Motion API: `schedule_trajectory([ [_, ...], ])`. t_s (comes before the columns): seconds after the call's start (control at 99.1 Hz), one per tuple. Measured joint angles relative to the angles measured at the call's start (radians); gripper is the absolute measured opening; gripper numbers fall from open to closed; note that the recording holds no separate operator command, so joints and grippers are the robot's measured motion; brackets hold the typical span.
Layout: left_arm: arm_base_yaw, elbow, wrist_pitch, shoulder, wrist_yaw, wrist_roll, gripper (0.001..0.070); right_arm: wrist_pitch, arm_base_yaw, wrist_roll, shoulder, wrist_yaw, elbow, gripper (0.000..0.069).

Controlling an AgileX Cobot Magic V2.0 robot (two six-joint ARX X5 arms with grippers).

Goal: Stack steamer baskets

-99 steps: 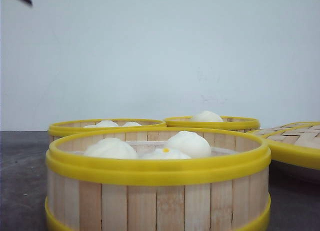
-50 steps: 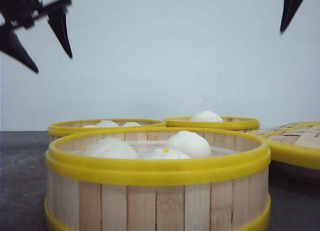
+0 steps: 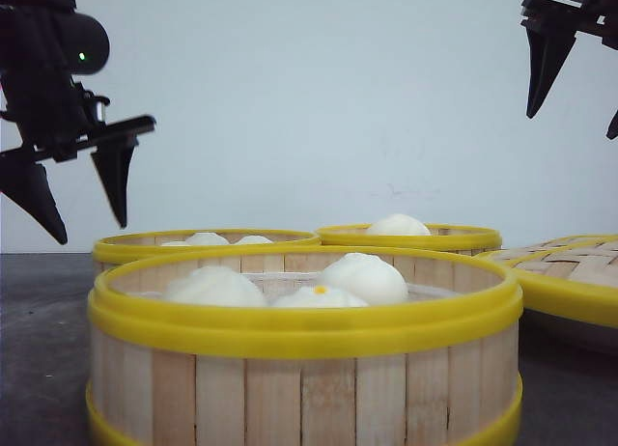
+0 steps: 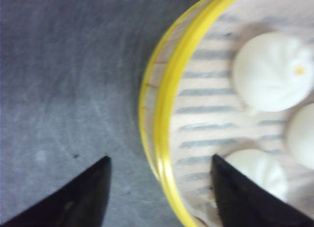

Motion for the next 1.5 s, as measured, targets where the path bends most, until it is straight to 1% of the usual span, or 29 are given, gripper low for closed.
schedule_trajectory([
  [0.091,-0.002,0.0,-0.002,0.02,-0.008,0.007,0.0312,0.0,0.0,0.0,0.0,0.0,0.0,0.0558],
  [0.252,-0.002,0.0,-0.002,0.063,-0.011,0.017,0.03,0.002,0.0,-0.002,0.0,0.0,0.0,0.0558],
  [0.383,-0.002,0.0,0.007,0.075,-0.014,0.025,0.0243,0.008,0.0,-0.007,0.0,0.0,0.0,0.0558],
  [0.524,-0.008,0.005,0.017,0.089,-0.032,0.025,0.0223,0.01,0.0,-0.007,0.0,0.0,0.0,0.0558],
  [0.565,-0.008,0.005,0.022,0.097,-0.031,0.025,0.0204,0.012,0.0,-0.007,0.0,0.0,0.0,0.0558],
  [0.676,-0.019,0.009,0.033,0.105,-0.035,0.03,0.0066,0.014,0.0,-0.007,0.0,0.0,0.0,0.0558],
  [0.746,-0.024,0.01,0.037,0.105,-0.051,0.03,0.0034,0.013,0.0,-0.007,0.0,0.0,0.0,0.0558],
  [0.948,-0.026,0.027,0.051,0.111,-0.062,0.033,0.0023,0.014,0.0,-0.007,0.0,0.0,0.0,0.0558],
  [1.13,-0.025,0.161,-0.058,0.127,-0.065,0.058,0.0022,0.02,0.0,-0.007,0.0,0.0,0.0,0.0558],
  [1.21,-0.018,0.256,-0.115,0.127,-0.043,0.066,0.0022,0.021,0.0,-0.008,0.0,0.0,0.0,0.0558],
  [1.382,-0.01,0.462,-0.249,0.127,0.028,0.076,0.0022,0.019,0.0,-0.008,0.0,0.0,0.0,0.0558],
  [1.452,-0.017,0.508,-0.301,0.123,0.05,0.086,0.0022,0.006,0.0,-0.012,0.0,-0.002,0.0,0.0558],
  [1.503,-0.031,0.509,-0.328,0.11,0.052,0.094,0.0022,-0.007,0.0,-0.017,0.0,-0.002,0.0,0.0558],
])
